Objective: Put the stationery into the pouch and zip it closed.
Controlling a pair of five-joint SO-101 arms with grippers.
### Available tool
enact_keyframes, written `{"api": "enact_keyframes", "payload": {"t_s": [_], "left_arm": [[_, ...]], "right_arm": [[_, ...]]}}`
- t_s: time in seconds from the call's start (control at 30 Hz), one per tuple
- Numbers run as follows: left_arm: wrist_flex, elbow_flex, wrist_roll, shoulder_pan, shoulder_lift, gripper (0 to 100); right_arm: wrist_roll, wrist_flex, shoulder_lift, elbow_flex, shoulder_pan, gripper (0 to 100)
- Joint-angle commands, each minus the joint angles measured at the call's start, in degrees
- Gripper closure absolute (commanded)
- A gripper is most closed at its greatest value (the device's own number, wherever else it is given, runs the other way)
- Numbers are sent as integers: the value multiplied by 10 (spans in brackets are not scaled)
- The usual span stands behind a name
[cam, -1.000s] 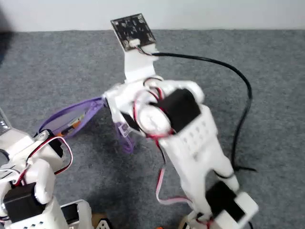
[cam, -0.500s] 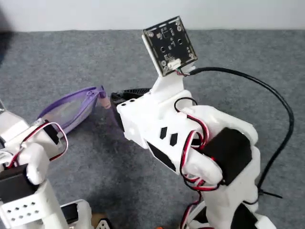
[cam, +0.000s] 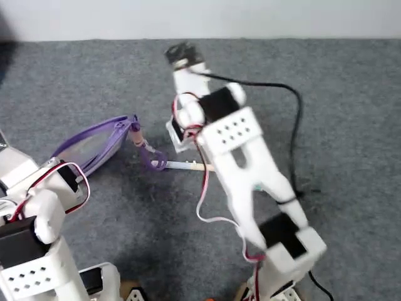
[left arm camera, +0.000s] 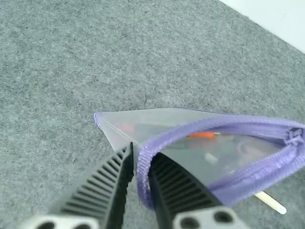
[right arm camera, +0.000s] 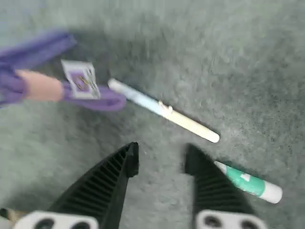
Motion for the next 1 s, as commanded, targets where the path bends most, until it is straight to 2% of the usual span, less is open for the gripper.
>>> {"api": "enact_keyframes", "payload": {"t_s": [0.0, 0.17, 0.47, 0.67, 0.9, 0.97], "left_arm": [[5, -17, 9, -2, 12, 987], [5, -17, 9, -2, 12, 987], [4, -17, 9, -2, 12, 987], [4, -17, 9, -2, 16, 987], [4, -16, 9, -2, 16, 987], [4, -16, 9, -2, 15, 987]], "right_arm": [[78, -8, 53, -2, 5, 746], [145, -14, 139, -4, 5, 745], [213, -129, 230, -4, -8, 745], [221, -161, 260, -4, -44, 745], [233, -224, 321, -4, -45, 748], [248, -221, 336, -4, -44, 790]]}}
